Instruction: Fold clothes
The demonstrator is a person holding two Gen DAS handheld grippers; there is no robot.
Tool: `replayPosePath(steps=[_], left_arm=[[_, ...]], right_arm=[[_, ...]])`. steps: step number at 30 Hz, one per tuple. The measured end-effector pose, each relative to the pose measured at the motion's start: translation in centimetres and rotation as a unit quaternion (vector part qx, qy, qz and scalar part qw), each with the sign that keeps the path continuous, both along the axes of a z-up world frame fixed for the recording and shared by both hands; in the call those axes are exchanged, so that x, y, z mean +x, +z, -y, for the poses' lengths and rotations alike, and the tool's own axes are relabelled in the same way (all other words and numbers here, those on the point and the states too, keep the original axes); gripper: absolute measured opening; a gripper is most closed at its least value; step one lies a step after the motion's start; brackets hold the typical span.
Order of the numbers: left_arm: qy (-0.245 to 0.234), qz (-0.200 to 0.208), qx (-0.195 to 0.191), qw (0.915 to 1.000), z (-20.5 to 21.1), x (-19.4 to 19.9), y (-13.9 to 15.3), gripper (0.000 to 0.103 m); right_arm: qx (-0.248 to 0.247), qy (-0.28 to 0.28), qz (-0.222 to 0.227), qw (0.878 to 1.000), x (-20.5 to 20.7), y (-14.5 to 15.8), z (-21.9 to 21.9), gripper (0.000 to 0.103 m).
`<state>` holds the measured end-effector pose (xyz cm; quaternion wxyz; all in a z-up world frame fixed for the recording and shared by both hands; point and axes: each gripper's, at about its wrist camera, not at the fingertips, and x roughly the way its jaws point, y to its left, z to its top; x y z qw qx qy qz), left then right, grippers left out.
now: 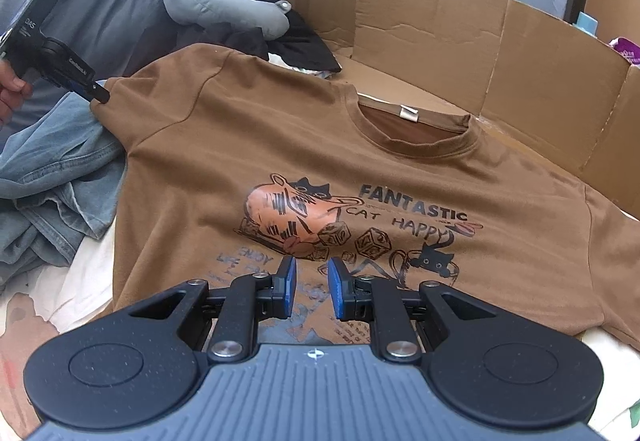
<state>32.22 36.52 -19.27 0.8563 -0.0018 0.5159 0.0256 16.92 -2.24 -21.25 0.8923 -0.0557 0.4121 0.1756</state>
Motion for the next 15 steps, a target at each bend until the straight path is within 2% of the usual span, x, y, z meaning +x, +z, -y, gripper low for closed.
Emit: replayPosePath(steps=[1, 4, 8, 15], left_arm=[[-0.004, 0.002, 0.009, 0.9999, 0.0, -0.1, 0.3, 0.038], [-0.014, 0.021, 0.039, 0.9989, 0.3, -0.2, 1.7, 0.037], [-0.029, 0.058, 0.049, 0.9967, 1.2, -0.6, 4.1, 0.037], [-0.029, 0.076, 0.026, 0.9963, 4.2, -3.0, 5.0, 0.037]], right_arm=[[0.000, 0.000, 0.001, 1.000, 0.1, 0.0, 0.0, 0.030], [-0.002, -0.003, 0.001, 1.000, 0.3, -0.1, 0.3, 0.033], [0.002, -0.023, -0.003, 1.000, 0.8, -0.3, 1.2, 0.034], [-0.018, -0.029, -0.028, 0.999, 0.9, -0.5, 5.5, 0.039]])
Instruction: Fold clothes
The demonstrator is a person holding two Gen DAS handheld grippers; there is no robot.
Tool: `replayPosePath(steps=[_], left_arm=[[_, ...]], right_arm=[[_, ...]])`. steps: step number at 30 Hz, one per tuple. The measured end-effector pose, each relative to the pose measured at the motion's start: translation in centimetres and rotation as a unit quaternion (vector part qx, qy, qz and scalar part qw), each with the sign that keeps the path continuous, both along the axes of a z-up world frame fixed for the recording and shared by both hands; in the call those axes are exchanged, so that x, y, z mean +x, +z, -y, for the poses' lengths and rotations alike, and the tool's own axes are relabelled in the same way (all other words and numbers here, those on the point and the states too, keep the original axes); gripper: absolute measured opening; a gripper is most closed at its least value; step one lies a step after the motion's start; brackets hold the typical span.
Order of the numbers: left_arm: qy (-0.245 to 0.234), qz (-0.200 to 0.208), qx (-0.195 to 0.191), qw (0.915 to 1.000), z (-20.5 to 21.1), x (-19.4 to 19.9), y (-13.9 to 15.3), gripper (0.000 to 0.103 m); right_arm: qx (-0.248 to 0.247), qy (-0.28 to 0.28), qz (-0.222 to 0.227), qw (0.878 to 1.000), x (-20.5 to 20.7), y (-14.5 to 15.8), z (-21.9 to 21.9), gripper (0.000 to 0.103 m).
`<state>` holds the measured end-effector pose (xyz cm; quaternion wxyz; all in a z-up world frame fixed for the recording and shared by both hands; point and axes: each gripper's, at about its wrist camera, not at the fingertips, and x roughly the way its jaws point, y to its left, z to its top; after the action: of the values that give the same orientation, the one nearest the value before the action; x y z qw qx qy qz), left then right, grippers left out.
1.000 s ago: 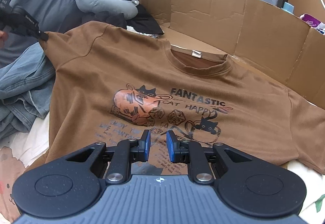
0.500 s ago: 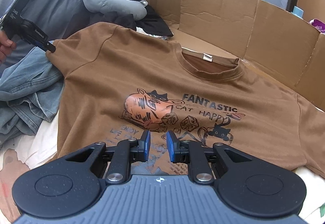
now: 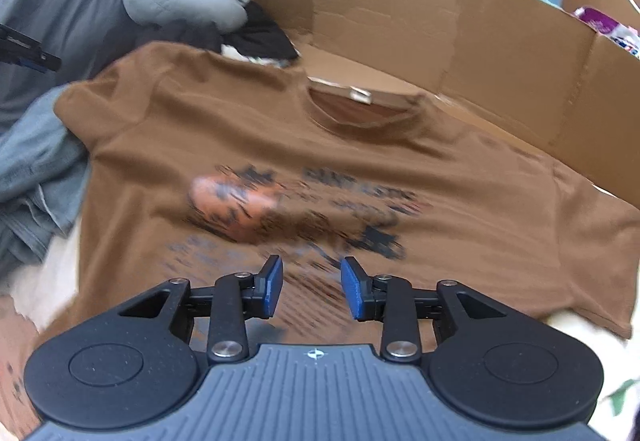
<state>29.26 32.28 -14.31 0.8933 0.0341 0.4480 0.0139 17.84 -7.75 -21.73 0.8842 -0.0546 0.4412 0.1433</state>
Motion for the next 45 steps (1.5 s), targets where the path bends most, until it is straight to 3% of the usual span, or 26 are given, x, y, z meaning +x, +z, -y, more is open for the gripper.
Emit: replayPosePath(steps=[6, 10, 16, 22, 26, 29, 35, 40, 45], left_arm=[[-0.021, 0.000, -0.003, 0.9998, 4.3, -0.9, -0.6, 0.038], [-0.048, -0.002, -0.001, 0.9988, 8.9, -0.3, -1.1, 0.038], [-0.117, 0.007, -0.004, 0.9931, 18.2, 2.5, -1.9, 0.038], [-0.199, 0.019, -0.001, 0.9797, 28.2, 6.9, -2.9, 0.037], [-0.247, 0.016, 0.001, 0.9688, 35.0, 9.4, -3.3, 0.037], [-0.289, 0.010, 0.009, 0.9573, 40.3, 10.9, -3.6, 0.037], [-0.379, -0.002, 0.016, 0.9253, 50.4, 13.9, -5.4, 0.037], [-0.463, -0.001, 0.010, 0.8863, 57.3, 14.7, -8.3, 0.037], [-0.522, -0.009, 0.008, 0.8529, 62.5, 13.8, -10.6, 0.037]], right_arm=[[-0.054, 0.016, -0.015, 0.998, -0.3, 0.6, 6.8, 0.040], [-0.060, -0.033, -0.011, 0.998, -1.0, 1.2, 12.7, 0.041], [-0.023, -0.131, 0.021, 0.991, -3.0, 0.1, 20.1, 0.045], [0.017, -0.201, 0.017, 0.979, -3.8, -2.6, 25.0, 0.045], [0.064, -0.255, 0.017, 0.965, -4.0, -3.0, 27.8, 0.045], [0.101, -0.288, 0.022, 0.952, -3.9, -3.5, 29.5, 0.045], [0.156, -0.342, 0.009, 0.927, -3.0, -5.1, 32.0, 0.045], [0.200, -0.394, -0.012, 0.897, -2.8, -6.9, 33.5, 0.045], [0.252, -0.455, -0.025, 0.854, -2.9, -8.2, 34.0, 0.045]])
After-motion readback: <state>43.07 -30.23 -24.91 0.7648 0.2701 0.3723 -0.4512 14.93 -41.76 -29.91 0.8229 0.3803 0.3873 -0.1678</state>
